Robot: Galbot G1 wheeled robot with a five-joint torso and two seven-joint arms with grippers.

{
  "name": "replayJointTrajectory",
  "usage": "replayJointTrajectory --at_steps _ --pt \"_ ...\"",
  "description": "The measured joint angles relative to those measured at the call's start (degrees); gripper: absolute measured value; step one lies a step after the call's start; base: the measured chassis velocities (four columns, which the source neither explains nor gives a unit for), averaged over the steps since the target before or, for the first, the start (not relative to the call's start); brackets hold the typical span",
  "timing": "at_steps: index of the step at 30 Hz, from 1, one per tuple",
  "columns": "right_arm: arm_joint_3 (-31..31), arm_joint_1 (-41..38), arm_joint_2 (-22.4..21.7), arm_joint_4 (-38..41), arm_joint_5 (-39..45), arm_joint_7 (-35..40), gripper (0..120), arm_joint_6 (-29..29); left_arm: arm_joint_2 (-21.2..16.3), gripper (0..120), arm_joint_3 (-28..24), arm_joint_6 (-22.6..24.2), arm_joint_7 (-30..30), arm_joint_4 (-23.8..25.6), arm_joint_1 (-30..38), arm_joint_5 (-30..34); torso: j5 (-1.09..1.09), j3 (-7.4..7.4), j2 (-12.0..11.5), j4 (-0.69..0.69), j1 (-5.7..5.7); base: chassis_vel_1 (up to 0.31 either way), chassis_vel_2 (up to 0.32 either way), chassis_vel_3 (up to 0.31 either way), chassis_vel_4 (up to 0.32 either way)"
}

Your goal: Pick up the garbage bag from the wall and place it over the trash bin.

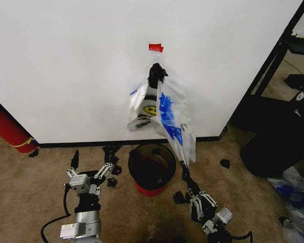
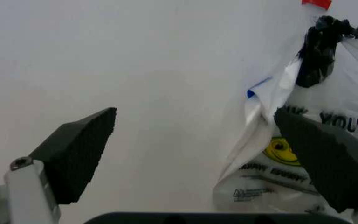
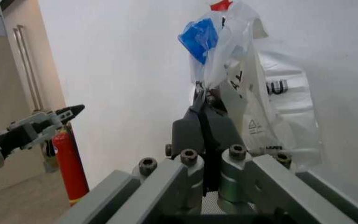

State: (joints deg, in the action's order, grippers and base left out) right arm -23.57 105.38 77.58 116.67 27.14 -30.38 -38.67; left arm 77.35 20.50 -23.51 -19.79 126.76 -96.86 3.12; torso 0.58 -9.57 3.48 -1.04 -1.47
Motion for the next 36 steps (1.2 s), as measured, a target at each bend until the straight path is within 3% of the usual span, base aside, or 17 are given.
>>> replayJointTrajectory --at_steps 16,23,26,30,36 --pt "-0.3 0.73 0.92 -2.32 0.31 -3.04 0 -3.05 -0.08 100 -1.43 0.55 0.02 -1.91 1.75 0.16 0.0 0.0 0.0 -0.01 0.0 0.0 0.0 0.0 0.0" --pt "1.13 -4.55 1.05 -0.59 -1.58 2.86 0 2.22 -1.38 100 -1.8 1.13 0.0 -0.96 1.51 1.58 0.0 0.0 0.0 0.01 0.0 0.0 0.0 0.0 0.0" --pt "2.62 -8.07 0.97 0.26 -2.36 6.77 0 5.79 -2.48 100 -2.59 4.23 -0.11 2.55 1.1 7.83 0.0 0.0 0.0 0.01 0.0 0.0 0.0 0.0 0.0" --pt "3.32 -11.16 0.88 0.23 -2.65 8.86 0 7.92 -4.2 100 -3.42 6.5 -0.19 5.37 1.22 11.53 0.0 0.0 0.0 0.01 0.0 0.0 0.0 0.0 0.0" --pt "4.7 -17.26 0.89 -1.29 -3.73 13.03 0 12.37 -14.49 100 -6.95 13.09 -0.15 10.88 7.03 21.74 0.0 -0.01 0.0 0.01 0.0 0.0 0.0 0.0 0.0"
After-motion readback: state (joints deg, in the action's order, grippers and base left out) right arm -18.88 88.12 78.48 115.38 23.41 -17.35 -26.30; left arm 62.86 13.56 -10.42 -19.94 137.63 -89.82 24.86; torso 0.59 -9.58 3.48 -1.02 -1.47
